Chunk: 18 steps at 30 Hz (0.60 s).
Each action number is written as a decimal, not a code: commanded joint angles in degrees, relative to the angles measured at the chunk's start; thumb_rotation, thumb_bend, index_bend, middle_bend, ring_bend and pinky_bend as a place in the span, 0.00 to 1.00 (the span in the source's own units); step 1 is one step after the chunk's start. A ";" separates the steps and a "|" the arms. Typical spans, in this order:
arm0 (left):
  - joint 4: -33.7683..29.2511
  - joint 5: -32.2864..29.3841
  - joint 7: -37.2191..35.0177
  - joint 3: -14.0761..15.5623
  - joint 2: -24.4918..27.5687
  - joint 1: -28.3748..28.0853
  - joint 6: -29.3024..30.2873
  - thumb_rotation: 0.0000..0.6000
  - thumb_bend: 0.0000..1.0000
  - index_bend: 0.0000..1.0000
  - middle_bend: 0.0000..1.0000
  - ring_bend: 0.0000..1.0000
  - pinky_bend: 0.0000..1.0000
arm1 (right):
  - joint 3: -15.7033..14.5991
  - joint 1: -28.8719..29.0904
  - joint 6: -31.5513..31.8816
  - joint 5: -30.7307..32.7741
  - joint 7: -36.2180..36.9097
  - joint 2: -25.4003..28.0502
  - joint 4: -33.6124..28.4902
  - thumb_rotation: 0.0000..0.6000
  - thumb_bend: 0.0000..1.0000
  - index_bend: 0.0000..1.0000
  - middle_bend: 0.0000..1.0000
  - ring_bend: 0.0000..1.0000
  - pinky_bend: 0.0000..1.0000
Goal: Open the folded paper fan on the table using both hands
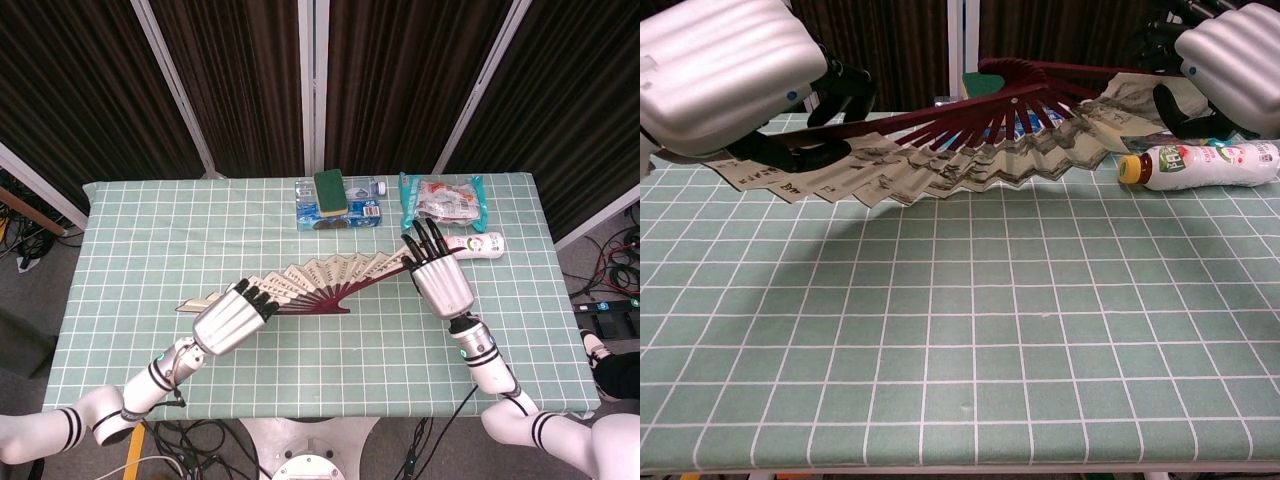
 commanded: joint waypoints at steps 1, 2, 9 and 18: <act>-0.22 -0.15 2.52 0.21 -0.75 -0.04 -1.21 1.00 0.42 0.55 0.64 0.68 0.70 | -0.15 -0.94 0.89 0.00 -1.24 -1.09 1.68 1.00 0.62 0.56 0.21 0.00 0.00; -0.38 -0.29 2.67 0.30 -0.86 0.01 -1.39 1.00 0.42 0.55 0.64 0.68 0.70 | -0.17 -1.22 0.86 0.21 -1.48 -1.28 1.92 1.00 0.62 0.55 0.20 0.00 0.00; -5.21 -3.12 8.44 1.57 0.12 1.13 -5.65 1.00 0.36 0.46 0.58 0.64 0.68 | -0.95 -5.21 1.78 2.37 -5.91 -1.69 -1.27 1.00 0.55 0.43 0.18 0.00 0.00; -14.51 -10.24 14.29 1.47 0.74 2.50 -11.03 1.00 0.02 0.25 0.46 0.50 0.60 | -2.49 -9.33 -2.34 7.26 -13.19 3.14 -13.99 1.00 0.40 0.14 0.07 0.00 0.00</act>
